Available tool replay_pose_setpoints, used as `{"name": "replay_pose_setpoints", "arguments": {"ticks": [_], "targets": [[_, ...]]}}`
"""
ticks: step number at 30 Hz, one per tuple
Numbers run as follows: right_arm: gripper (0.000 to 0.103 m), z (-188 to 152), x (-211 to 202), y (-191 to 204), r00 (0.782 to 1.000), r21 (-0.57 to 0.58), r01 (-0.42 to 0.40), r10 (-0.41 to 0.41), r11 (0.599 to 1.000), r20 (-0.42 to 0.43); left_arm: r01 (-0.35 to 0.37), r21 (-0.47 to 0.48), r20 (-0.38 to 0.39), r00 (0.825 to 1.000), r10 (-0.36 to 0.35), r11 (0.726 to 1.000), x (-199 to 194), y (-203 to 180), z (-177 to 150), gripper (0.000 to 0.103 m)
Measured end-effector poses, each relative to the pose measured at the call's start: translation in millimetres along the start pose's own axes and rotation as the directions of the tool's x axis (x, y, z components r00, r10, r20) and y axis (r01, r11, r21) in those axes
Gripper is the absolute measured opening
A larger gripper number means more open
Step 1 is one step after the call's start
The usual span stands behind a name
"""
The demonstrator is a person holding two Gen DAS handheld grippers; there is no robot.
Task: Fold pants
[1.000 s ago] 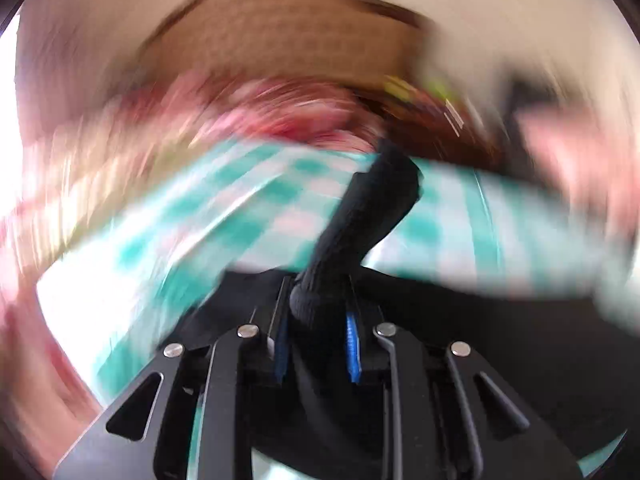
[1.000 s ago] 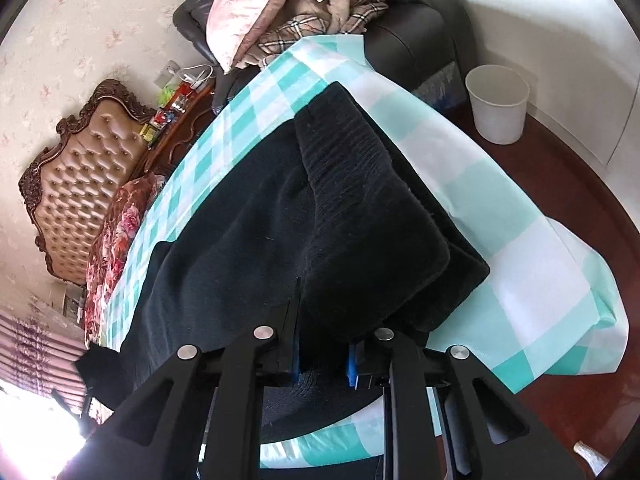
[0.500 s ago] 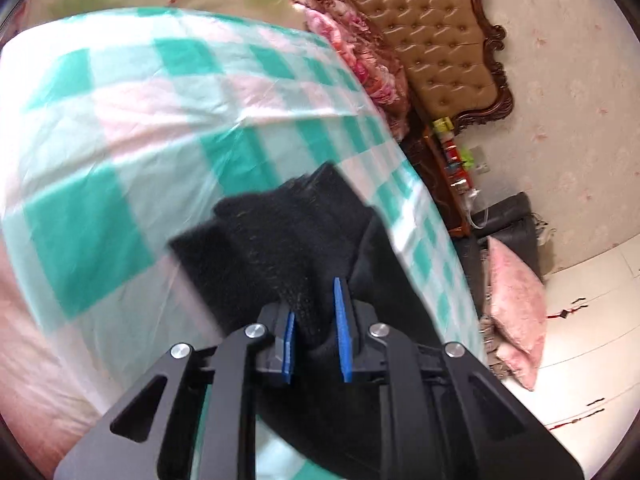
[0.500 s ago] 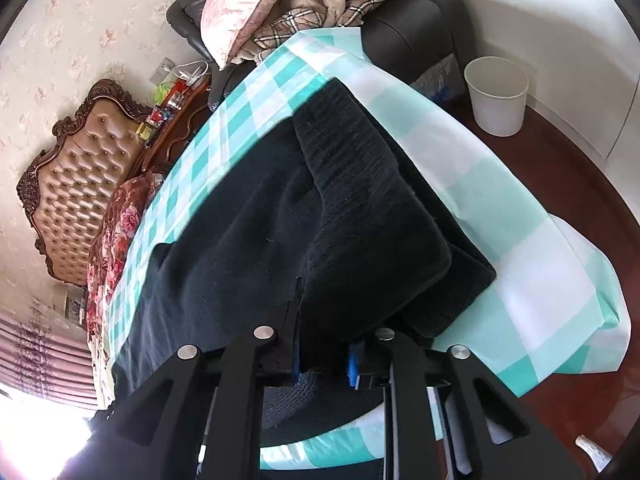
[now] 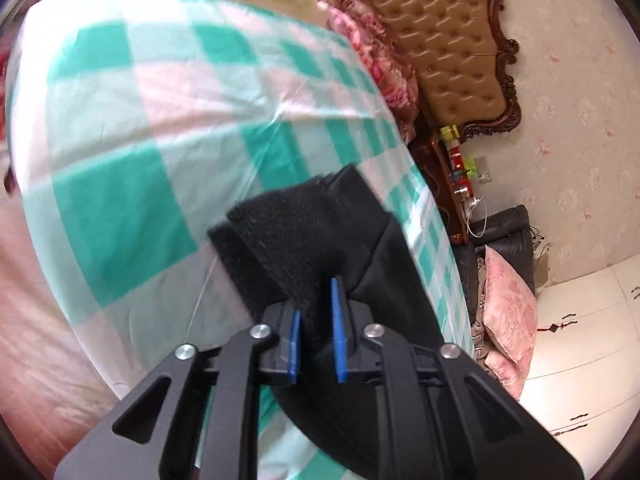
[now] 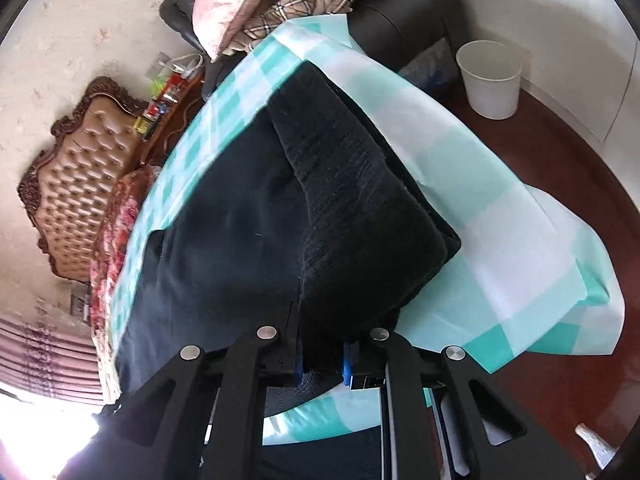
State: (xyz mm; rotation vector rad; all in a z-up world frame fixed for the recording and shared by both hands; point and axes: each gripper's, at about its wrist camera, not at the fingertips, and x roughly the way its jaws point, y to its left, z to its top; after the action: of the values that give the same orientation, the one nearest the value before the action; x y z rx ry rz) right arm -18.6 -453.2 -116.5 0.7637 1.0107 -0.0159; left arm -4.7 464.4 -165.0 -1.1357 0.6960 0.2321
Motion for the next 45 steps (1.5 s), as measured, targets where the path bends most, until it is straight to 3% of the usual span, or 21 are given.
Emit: {"name": "replay_pose_setpoints", "arguments": {"ticks": [3,5,9,11,15,18,24,28,30,32,35,36,38,40,41,43,44,45], "targets": [[0.014,-1.3,-13.5,10.9,0.999,-0.034,-0.018,0.018,0.999,0.026,0.035,0.04,0.038,0.999,-0.036,0.999,-17.2,-19.2,6.5,0.005],[0.014,-4.5,-11.4,10.4,1.0,-0.043,-0.002,0.003,0.999,0.022,0.016,0.072,0.048,0.999,-0.019,0.997,-19.3,-25.8,5.9,0.005],[0.014,-12.5,13.1,-11.7,0.999,0.014,0.04,-0.04,0.999,-0.035,-0.001,-0.002,0.009,1.0,0.001,1.0,-3.0,-3.2,3.0,0.005],[0.014,-11.4,7.4,-10.5,0.999,0.016,0.018,-0.017,1.0,-0.029,0.021,-0.017,0.014,1.0,-0.021,1.0,-6.6,1.1,2.9,0.005],[0.013,-3.7,-14.2,2.1,0.998,0.015,-0.069,0.069,0.998,-0.002,0.093,0.039,0.058,0.994,-0.095,0.995,-34.7,-30.2,10.2,0.005],[0.013,-2.7,-22.3,6.2,0.996,0.008,-0.088,0.088,0.996,0.013,0.104,0.059,0.08,0.991,-0.109,0.993,-48.2,-44.1,12.3,0.005],[0.013,-10.6,-2.1,-9.7,0.998,0.032,-0.003,0.005,0.999,-0.057,0.03,-0.039,0.013,0.999,-0.03,0.999,-28.3,2.2,1.7,0.005],[0.013,-8.3,0.8,-7.5,0.999,0.009,0.01,-0.009,1.0,-0.051,0.015,-0.032,-0.015,1.0,-0.015,0.999,-14.8,16.0,0.5,0.005],[0.013,-9.1,-0.4,-6.1,0.998,-0.003,0.037,-0.037,0.999,-0.047,0.007,-0.029,-0.019,1.0,-0.008,1.0,-13.6,19.4,2.1,0.011],[0.013,-8.7,-2.0,-10.7,0.998,0.018,0.036,-0.035,0.999,-0.05,-0.029,-0.025,0.006,1.0,0.029,0.999,-20.7,23.7,5.8,0.042],[0.018,-10.1,-4.6,-20.0,0.998,0.043,0.018,-0.015,0.999,-0.064,-0.107,-0.012,0.119,0.987,0.108,0.994,-47.4,28.5,12.8,0.05],[0.036,-10.9,-7.4,-22.3,0.997,0.046,0.042,-0.039,0.998,-0.061,-0.157,0.019,0.173,0.973,0.151,0.987,-57.6,23.7,15.0,0.05],[0.071,-7.9,-23.9,-24.7,0.98,0.024,0.197,-0.197,0.98,0.01,-0.249,0.138,0.279,0.938,0.203,0.959,-69.6,-1.2,13.2,0.058],[0.072,-3.1,-37.3,-25.1,0.973,0.013,0.224,-0.225,0.974,0.042,-0.29,0.275,0.32,0.927,0.198,0.917,-65.3,-30.9,5.1,0.069],[0.072,-0.1,-45.0,-25.4,0.966,0.024,0.248,-0.249,0.969,0.067,-0.313,0.367,0.336,0.923,0.189,0.876,-57.5,-50.1,-1.8,0.08],[0.072,5.9,-60.8,-17.7,0.928,0.014,0.341,-0.339,0.94,0.152,-0.336,0.579,0.302,0.935,0.187,0.743,-24.7,-91.6,-22.2,0.083],[0.072,8.5,-65.1,-9.7,0.911,-0.012,0.375,-0.367,0.927,0.189,-0.353,0.638,0.288,0.934,0.213,0.685,-7.4,-106.9,-29.5,0.082],[0.073,11.4,-66.5,3.4,0.9,-0.056,0.398,-0.377,0.916,0.218,-0.351,0.665,0.27,0.936,0.226,0.659,3.9,-115.8,-30.4,0.082]]}}
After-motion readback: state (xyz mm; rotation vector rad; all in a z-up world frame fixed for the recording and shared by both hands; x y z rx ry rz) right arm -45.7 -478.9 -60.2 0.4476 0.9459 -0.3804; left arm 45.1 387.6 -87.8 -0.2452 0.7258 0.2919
